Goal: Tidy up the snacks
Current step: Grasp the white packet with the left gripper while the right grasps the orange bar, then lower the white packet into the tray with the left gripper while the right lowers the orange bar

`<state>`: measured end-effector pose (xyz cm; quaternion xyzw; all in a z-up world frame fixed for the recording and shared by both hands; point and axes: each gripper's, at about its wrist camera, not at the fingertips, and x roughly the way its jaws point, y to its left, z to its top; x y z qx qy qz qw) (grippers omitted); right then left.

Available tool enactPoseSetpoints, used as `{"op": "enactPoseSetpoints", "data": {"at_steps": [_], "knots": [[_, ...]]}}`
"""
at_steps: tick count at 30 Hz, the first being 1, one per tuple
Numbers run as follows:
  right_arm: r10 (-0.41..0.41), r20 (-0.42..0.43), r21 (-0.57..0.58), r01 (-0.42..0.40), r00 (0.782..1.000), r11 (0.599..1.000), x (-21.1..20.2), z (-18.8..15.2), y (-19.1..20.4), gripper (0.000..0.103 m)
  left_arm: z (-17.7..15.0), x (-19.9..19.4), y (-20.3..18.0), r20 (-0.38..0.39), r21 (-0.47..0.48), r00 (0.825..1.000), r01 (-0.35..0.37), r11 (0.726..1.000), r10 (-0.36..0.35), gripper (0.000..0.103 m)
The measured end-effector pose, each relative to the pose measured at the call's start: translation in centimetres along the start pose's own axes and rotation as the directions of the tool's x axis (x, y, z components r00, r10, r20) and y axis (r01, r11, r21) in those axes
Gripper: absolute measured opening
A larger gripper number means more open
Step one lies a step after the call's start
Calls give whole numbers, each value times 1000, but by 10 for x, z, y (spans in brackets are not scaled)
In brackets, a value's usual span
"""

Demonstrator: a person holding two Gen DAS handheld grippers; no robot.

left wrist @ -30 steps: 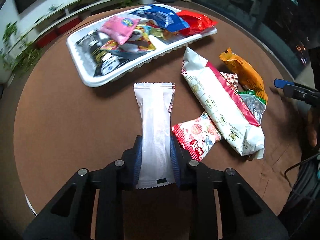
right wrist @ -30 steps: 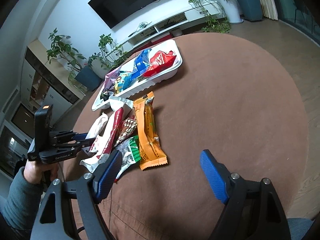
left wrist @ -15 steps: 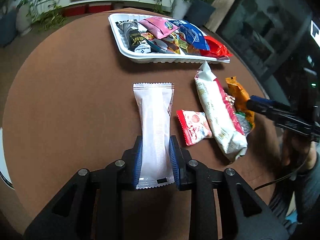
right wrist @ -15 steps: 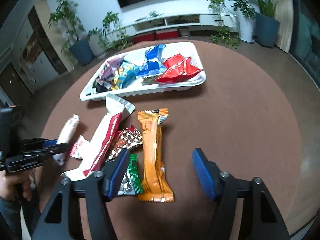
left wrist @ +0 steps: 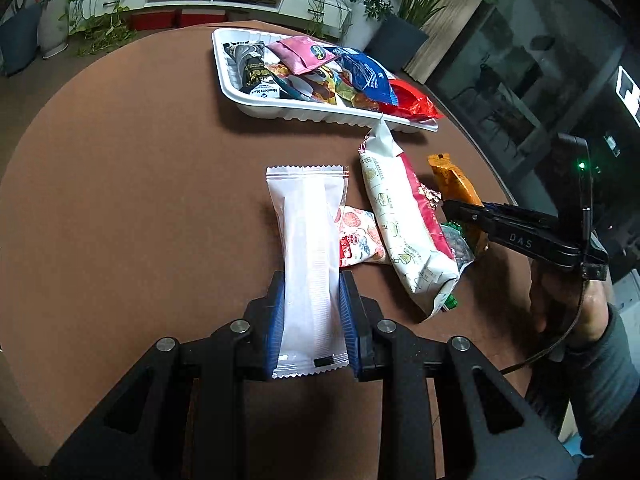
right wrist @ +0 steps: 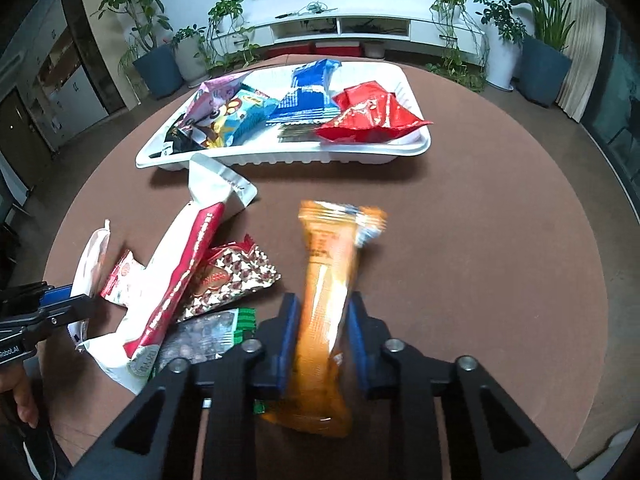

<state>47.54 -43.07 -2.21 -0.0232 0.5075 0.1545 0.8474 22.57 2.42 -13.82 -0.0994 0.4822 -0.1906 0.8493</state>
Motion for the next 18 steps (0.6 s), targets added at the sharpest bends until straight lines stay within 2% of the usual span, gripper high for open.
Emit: {"op": "enactPoseSetpoints", "data": {"at_steps": [7,14,18], "knots": [[19,20,42,-20,1000,999,-5,-6,-8,17,-2,1,1,7,-15,1000,10,1000,-10,23],[74,82,178,-87,994,980,-26,-13,-33,15,4,-7,4,38,-33,999,28,999,-27,23],[78,118,238,-105,990,966,-39,-12,-53,15,11,-16,6,64,-40,997,41,998,-38,23]]}}
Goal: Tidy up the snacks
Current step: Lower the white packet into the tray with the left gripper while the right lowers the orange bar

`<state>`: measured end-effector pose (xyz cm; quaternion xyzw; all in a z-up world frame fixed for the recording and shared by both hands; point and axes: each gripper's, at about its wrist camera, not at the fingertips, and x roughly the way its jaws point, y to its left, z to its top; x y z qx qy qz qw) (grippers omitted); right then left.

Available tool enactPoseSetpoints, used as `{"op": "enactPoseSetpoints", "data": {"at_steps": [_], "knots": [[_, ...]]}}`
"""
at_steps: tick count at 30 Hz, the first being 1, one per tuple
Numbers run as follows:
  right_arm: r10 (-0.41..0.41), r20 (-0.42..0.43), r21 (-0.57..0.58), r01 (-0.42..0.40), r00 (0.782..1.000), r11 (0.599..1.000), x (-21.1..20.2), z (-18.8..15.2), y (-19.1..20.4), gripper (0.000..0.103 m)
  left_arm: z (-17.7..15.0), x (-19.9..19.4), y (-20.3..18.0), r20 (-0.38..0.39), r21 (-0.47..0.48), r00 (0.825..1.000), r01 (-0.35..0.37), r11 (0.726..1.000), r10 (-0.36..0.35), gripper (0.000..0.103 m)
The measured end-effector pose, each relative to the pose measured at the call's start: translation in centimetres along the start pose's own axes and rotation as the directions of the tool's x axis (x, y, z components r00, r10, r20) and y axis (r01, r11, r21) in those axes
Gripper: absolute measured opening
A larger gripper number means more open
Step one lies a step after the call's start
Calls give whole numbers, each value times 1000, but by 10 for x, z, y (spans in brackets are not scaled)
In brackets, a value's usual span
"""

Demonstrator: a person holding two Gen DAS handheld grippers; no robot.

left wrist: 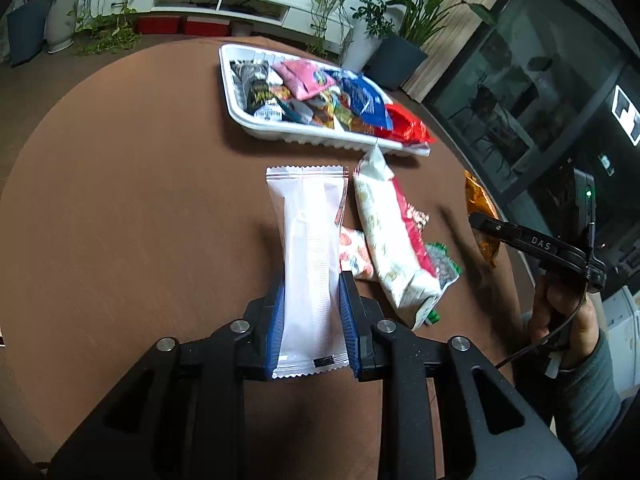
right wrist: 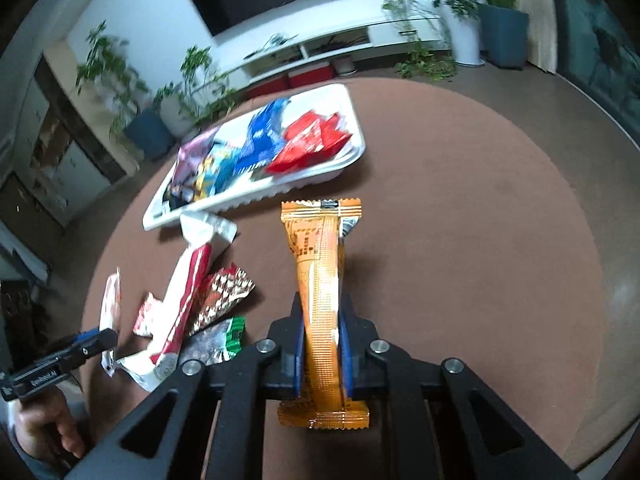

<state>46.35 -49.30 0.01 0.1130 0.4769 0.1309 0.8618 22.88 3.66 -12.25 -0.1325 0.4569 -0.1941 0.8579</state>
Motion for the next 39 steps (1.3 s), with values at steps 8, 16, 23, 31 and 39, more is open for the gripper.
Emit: {"op": "enactPoseSetpoints", "data": {"at_steps": [8,16,23,31,39], "knots": [[-9,80,43,6,997,999,-29,36,-18,15,38,-23,9,77,-12,997,8,1000,-7,23],[39,156,-36,-33,987,999,-46,94,20,15,114,-39,4,160,33,987,-16,999,10,23],[112,159,-154,-87,981,984,-22,152,95,15,170,-16,-1,152,62,988,-31,998,21,23],[106,34,-202,-97,994,975,56,179,139,15,214,48,-5,95,77,994,-65,995,57,23],[46,-73,-213,-60,996,975,118,169,138,15,207,102,1,37,99,995,-95,991,92,23]]}}
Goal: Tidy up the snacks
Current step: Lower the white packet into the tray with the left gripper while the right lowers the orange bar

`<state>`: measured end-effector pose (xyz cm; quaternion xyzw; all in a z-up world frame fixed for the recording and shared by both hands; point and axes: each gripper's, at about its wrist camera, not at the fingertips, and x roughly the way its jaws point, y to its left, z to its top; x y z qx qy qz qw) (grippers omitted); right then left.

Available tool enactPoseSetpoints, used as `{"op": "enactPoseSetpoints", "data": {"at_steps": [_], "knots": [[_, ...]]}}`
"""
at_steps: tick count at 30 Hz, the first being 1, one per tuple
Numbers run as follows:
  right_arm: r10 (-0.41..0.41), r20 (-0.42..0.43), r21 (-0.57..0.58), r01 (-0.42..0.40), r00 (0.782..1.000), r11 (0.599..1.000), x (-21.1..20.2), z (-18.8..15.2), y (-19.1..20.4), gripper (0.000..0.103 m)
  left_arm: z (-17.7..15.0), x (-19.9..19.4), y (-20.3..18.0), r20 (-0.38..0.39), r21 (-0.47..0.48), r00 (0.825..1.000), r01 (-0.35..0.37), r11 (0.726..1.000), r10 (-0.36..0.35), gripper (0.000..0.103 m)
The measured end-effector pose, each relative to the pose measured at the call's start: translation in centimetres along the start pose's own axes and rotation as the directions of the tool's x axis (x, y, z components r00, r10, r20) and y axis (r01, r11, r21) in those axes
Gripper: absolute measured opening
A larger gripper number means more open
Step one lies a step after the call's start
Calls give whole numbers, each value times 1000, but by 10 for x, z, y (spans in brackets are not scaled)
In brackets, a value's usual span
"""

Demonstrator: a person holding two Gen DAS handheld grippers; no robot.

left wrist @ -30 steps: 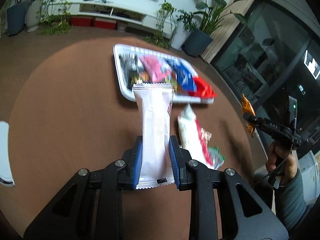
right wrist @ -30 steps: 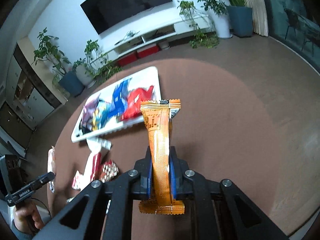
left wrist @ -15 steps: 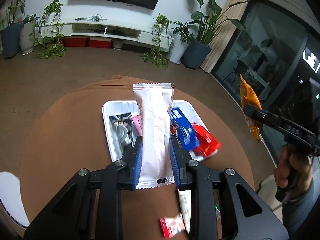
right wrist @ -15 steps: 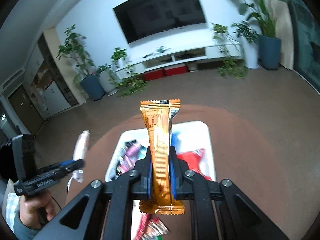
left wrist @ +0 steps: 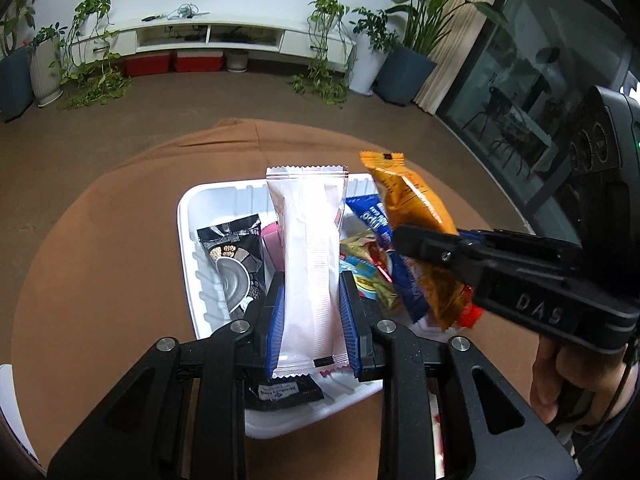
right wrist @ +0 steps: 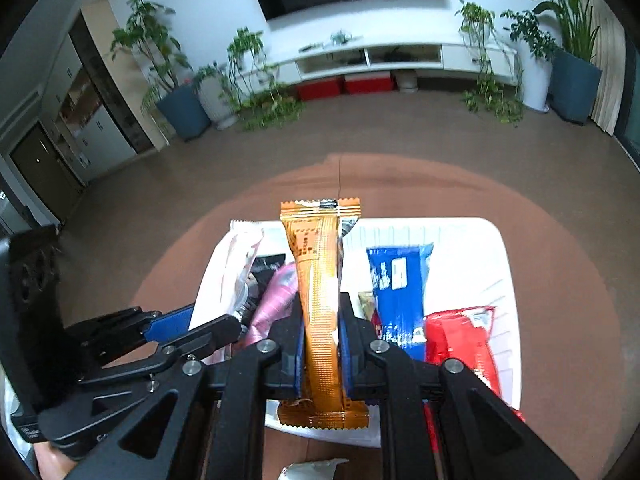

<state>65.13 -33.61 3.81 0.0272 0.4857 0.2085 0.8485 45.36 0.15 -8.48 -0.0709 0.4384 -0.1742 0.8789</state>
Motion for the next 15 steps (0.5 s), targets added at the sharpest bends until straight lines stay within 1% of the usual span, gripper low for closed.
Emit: {"op": "enactPoseSetpoints", "data": {"at_steps": [3,10,15], "knots": [[-12,-25,3,12,1000,1000,14,-1,-4,15,2,12,0,-5,2,1000,-2,1000,2,24],[-45,-57,-12,44,997,999,32,2,-3,15,3,37,3,-33,2,999,-16,1000,16,24],[-62,-76,-3,62,995,998,43,-1,-9,16,4,46,9,-40,-11,999,-17,1000,17,25]]}}
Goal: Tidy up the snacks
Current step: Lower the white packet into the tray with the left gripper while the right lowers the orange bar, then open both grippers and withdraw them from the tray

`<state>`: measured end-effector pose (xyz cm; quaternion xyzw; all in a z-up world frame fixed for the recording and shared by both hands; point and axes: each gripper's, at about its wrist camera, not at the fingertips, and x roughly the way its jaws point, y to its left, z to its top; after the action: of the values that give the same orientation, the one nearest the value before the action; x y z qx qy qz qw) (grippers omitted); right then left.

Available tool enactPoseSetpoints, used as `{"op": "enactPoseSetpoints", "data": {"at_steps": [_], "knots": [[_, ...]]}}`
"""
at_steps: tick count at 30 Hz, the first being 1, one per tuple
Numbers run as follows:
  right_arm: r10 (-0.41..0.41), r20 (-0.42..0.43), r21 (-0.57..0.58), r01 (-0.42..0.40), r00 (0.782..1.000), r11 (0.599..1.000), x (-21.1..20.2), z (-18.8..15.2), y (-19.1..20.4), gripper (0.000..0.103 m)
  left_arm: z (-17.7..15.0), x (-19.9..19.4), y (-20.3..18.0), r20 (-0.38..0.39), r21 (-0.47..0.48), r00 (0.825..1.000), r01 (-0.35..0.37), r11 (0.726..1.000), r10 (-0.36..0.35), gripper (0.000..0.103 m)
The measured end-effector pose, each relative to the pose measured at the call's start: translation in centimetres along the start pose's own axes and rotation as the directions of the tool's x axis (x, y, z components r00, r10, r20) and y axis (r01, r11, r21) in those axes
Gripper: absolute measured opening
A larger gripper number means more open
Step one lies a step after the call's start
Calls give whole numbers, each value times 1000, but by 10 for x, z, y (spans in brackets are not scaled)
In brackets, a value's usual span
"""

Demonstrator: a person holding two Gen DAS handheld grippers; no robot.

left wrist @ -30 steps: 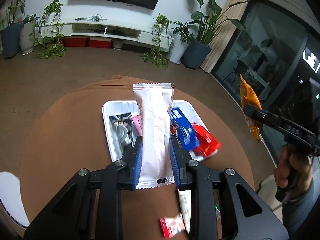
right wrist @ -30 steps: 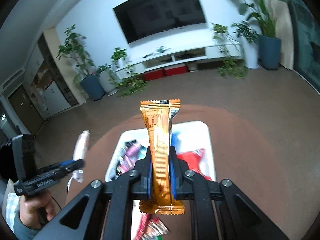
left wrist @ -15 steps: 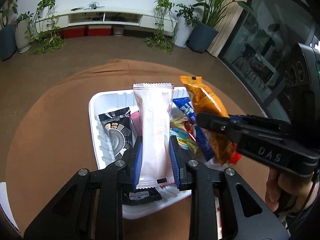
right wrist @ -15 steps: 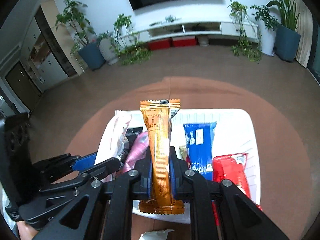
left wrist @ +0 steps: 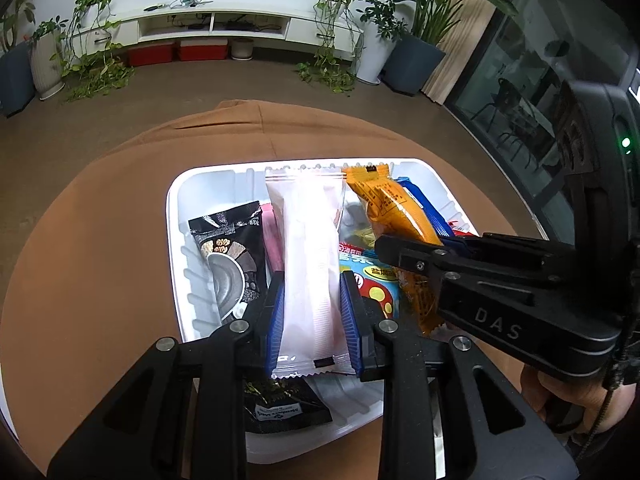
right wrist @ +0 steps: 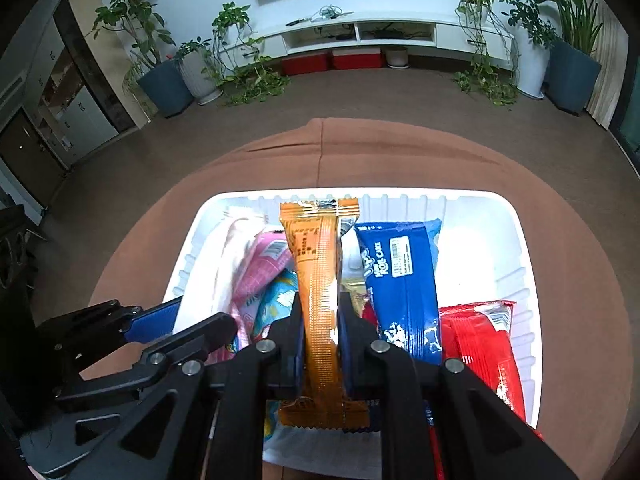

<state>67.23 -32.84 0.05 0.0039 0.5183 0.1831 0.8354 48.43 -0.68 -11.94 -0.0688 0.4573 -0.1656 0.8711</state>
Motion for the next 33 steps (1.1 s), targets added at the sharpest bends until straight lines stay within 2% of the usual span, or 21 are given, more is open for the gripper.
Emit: {"op": "enactPoseSetpoints", "data": {"at_steps": [5,10,18,20,22,26,28,29,33], "knots": [[-13,-12,7,13,1000,1000,5,-2,-4,19,1,9,5,-15,-7,1000,-3,1000,3,27],[-10,-13,7,10,1000,1000,4,-4,-6,27,1,14,7,-21,-18,1000,2,1000,-2,39],[-7,7,5,7,1000,1000,-4,-6,-4,30,2,12,7,-9,-13,1000,-3,1000,3,39],[-9,18,5,9,1000,1000,-10,-8,-4,34,1,8,6,-1,-15,1000,-5,1000,5,40],[-7,32,6,6,999,1000,-16,-9,-4,37,0,2,5,10,-16,1000,-9,1000,9,48],[3,72,19,-4,997,1000,-34,-10,-5,55,-4,-16,1,45,-20,999,-14,1000,14,60],[18,94,34,-21,995,999,-45,-12,-7,61,-8,-27,-1,63,-22,998,-15,1000,16,72],[22,103,40,-26,994,999,-49,-13,-7,66,-10,-33,-2,69,-24,998,-15,1000,17,75],[43,139,66,-52,989,996,-69,-23,-14,74,-24,-55,-8,85,-26,996,-4,1000,7,87]]}}
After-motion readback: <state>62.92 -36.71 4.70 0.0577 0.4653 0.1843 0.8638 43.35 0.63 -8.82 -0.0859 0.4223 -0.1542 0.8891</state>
